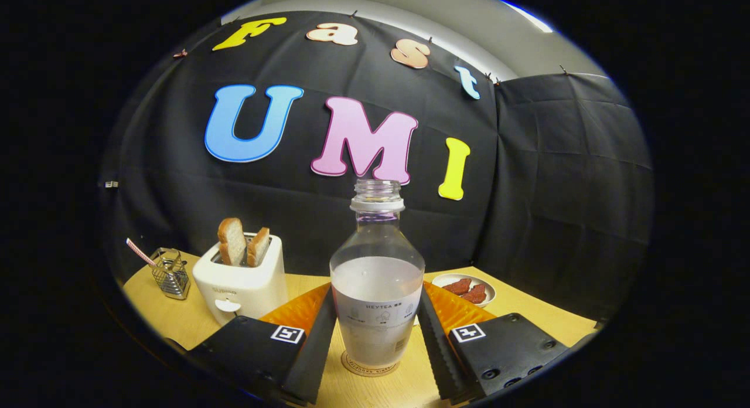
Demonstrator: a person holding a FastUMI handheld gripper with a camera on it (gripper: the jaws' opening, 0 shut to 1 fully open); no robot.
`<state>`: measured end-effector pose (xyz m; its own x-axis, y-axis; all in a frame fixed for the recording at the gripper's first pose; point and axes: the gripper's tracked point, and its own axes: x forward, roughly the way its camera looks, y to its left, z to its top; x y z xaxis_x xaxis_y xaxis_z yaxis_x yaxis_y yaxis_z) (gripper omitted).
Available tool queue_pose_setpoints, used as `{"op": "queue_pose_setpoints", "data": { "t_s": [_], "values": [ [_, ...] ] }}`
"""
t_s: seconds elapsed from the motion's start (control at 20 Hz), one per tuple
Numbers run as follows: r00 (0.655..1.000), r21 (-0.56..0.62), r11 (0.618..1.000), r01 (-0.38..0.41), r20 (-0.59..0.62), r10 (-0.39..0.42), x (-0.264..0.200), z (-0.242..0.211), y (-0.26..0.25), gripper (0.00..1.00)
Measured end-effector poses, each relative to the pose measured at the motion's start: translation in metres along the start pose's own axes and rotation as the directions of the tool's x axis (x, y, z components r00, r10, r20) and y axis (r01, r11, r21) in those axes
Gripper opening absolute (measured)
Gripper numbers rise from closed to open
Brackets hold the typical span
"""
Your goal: Take the bottle from table, then pour the juice into the cup, finally place the bottle on the coaster
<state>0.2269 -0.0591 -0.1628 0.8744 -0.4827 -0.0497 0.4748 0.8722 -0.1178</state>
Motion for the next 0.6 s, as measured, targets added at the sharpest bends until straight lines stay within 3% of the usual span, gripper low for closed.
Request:
{"op": "queue_pose_setpoints", "data": {
  "t_s": [0.6],
  "values": [
    [0.994, 0.031, 0.996, 0.081, -0.074, -0.078, 0.048, -0.067, -0.003, 0.76]
  ]
}}
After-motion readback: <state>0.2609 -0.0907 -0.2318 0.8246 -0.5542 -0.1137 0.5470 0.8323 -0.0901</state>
